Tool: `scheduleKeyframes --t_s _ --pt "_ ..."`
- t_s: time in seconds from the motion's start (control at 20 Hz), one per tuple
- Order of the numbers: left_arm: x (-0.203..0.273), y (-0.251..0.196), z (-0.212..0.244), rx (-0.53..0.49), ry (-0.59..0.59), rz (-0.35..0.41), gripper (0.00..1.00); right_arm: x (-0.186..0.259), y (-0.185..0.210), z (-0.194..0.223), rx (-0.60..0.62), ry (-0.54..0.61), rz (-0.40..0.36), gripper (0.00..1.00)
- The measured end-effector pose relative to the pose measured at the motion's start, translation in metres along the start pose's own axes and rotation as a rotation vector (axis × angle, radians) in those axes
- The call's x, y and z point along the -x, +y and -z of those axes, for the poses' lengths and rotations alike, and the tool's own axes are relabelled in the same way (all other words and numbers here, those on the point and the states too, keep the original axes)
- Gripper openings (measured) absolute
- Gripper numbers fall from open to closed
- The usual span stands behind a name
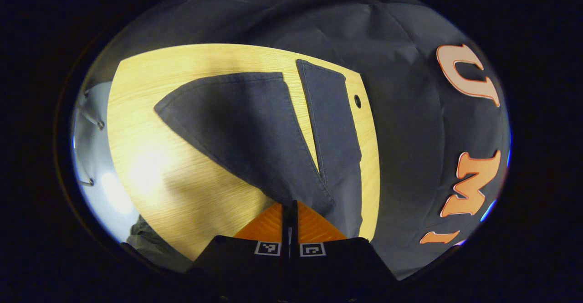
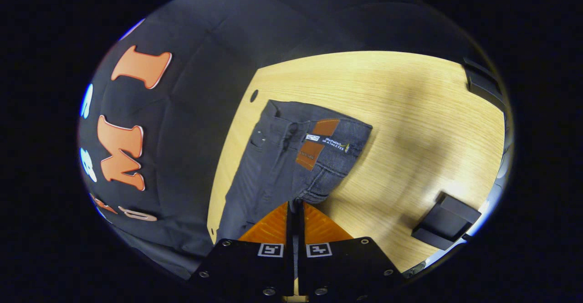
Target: Grasp the waist and the cuffs of the jeans and fold them to make the two legs overlap; first hold the waist and fold one-third of the jeans toward the cuffs, then hold the cuffs and fold the remaining one-third in the same direction to finish folding.
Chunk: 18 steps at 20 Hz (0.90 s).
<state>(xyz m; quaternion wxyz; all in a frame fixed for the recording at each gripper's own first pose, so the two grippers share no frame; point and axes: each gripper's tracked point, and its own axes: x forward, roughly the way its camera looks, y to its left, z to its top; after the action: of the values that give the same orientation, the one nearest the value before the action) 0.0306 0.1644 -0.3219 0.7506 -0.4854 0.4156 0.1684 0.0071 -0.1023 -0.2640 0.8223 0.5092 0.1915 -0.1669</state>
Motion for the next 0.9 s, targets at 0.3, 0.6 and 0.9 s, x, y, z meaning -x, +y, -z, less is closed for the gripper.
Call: scheduleKeyframes --t_s 0.3,0.6,0.9 --pt "0.042 -0.017 -0.004 -0.128 0.039 -0.133 0.01 0.002 0.055 -0.018 0.043 -0.006 -0.115 0.04" --pt "0.025 -0.038 -0.020 -0.107 0.119 -0.221 0.00 -0.022 0.098 -0.035 0.088 0.023 -0.157 0.04" --pt "-0.010 -0.098 -0.047 -0.113 0.139 -0.291 0.01 -0.066 0.128 -0.053 0.112 0.081 -0.135 0.04"
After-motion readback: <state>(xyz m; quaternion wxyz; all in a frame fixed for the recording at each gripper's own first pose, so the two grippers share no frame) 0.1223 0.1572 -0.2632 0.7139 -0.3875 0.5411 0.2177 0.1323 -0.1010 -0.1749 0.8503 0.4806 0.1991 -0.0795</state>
